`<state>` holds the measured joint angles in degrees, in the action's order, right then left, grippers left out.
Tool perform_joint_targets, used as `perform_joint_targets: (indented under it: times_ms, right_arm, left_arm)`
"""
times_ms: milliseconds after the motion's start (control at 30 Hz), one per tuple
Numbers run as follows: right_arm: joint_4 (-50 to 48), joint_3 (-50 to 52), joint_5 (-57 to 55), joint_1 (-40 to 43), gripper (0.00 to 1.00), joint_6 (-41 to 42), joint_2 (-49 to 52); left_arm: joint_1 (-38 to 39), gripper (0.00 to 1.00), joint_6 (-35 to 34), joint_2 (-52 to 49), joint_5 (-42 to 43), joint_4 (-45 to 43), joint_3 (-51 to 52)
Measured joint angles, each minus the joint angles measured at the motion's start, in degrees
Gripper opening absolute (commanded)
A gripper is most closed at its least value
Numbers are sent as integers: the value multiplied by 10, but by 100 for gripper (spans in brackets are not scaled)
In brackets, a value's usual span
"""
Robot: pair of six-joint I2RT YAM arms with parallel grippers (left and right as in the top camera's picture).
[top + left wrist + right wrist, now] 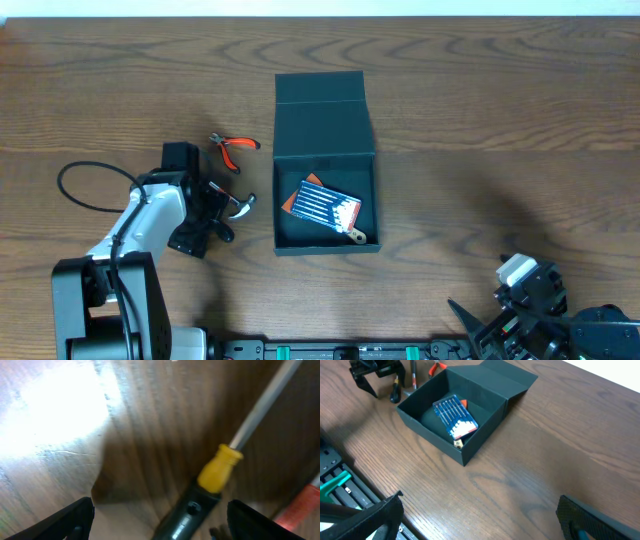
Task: Pack container
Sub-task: 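Close the left gripper on the screwdriver's black handle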
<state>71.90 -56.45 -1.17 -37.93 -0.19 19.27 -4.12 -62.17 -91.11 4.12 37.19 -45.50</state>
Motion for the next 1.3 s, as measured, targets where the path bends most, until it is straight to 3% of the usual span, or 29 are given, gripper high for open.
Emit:
perform_joint_targets:
  times_ms: [433, 633, 867, 1300]
  right_arm:
    - [0, 0, 0, 0, 99, 0, 0]
    - [0, 0, 0, 0, 99, 0, 0]
    - [0, 0, 0, 0, 99, 0, 0]
    - [0, 0, 0, 0, 99, 0, 0]
  left_arm:
    - [-5, 63, -6, -12, 2, -1, 2]
    - [-5, 44, -7, -13, 2, -1, 2]
    - [-5, 29, -9, -13, 2, -2, 1]
    - [-5, 23, -9, -9, 9, -42, 2]
